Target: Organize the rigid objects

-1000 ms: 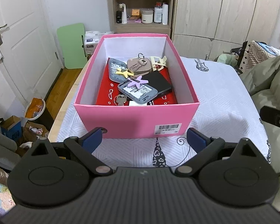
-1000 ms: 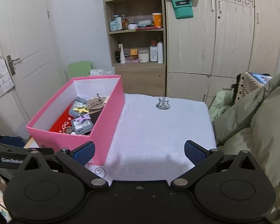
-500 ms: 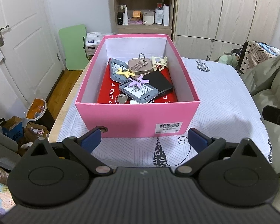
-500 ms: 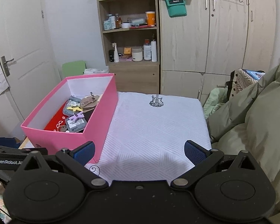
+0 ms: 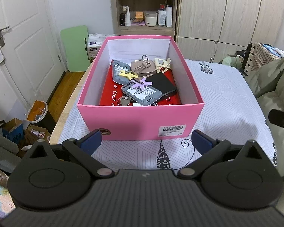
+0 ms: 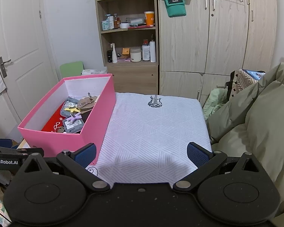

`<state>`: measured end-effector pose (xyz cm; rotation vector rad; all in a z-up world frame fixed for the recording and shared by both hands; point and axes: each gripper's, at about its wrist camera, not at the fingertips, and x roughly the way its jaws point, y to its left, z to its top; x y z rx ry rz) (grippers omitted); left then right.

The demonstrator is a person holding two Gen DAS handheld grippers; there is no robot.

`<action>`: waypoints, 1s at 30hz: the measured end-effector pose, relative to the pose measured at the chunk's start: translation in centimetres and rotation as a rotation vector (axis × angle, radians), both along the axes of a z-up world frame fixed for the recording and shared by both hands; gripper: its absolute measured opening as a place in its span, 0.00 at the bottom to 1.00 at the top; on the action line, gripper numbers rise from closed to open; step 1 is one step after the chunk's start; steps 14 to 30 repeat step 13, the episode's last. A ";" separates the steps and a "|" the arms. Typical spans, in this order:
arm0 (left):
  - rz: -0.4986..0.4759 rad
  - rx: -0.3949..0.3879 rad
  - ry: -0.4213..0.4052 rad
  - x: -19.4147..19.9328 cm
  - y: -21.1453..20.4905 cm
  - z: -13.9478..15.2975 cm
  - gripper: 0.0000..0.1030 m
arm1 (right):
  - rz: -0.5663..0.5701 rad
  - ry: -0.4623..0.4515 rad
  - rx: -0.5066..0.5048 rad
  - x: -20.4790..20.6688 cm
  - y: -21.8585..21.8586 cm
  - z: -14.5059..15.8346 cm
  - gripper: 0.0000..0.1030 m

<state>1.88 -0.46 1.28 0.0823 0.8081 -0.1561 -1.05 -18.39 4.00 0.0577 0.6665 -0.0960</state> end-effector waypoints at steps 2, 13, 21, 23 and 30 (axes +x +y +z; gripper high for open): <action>-0.003 0.000 -0.006 -0.2 -0.1 0.0 1.00 | -0.005 -0.001 0.004 0.0 -0.1 0.0 1.00; -0.004 0.002 -0.017 -0.6 -0.4 0.2 1.00 | -0.013 0.003 0.003 0.0 -0.2 -0.3 1.00; -0.004 0.002 -0.017 -0.6 -0.4 0.2 1.00 | -0.013 0.003 0.003 0.0 -0.2 -0.3 1.00; -0.004 0.002 -0.017 -0.6 -0.4 0.2 1.00 | -0.013 0.003 0.003 0.0 -0.2 -0.3 1.00; -0.004 0.002 -0.017 -0.6 -0.4 0.2 1.00 | -0.013 0.003 0.003 0.0 -0.2 -0.3 1.00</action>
